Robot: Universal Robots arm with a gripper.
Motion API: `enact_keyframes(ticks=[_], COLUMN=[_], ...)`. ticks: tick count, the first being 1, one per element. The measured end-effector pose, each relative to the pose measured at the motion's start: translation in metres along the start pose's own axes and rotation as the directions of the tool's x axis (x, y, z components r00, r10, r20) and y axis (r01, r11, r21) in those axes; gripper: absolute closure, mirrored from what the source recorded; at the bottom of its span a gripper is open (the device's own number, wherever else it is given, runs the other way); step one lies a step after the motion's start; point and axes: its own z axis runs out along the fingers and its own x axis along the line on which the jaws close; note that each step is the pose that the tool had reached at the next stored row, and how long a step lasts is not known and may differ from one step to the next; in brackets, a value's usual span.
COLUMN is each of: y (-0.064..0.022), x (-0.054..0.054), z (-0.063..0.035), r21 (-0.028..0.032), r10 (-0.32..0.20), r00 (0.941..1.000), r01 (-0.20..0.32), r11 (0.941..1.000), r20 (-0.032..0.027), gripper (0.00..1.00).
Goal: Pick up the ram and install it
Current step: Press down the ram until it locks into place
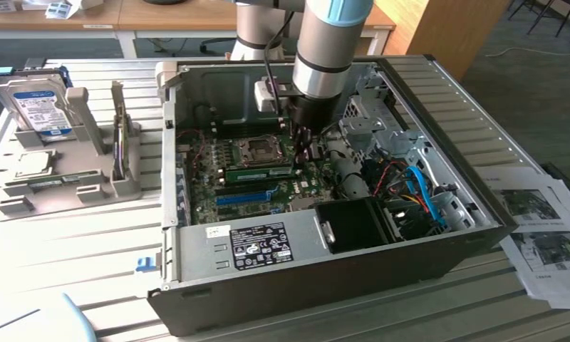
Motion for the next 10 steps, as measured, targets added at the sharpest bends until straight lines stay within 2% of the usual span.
enact_keyframes(ticks=[6,10], y=[0.0000,0.0001], x=[-0.0001,-0.0001], z=[-0.0006,-0.0051], r21=[0.0002,0.0001], r10=[0.000,0.000], r00=[1.0000,1.0000], r01=[0.000,0.000], r11=[1.0000,1.0000], r20=[0.0008,0.0003], gripper=[0.91,0.91])
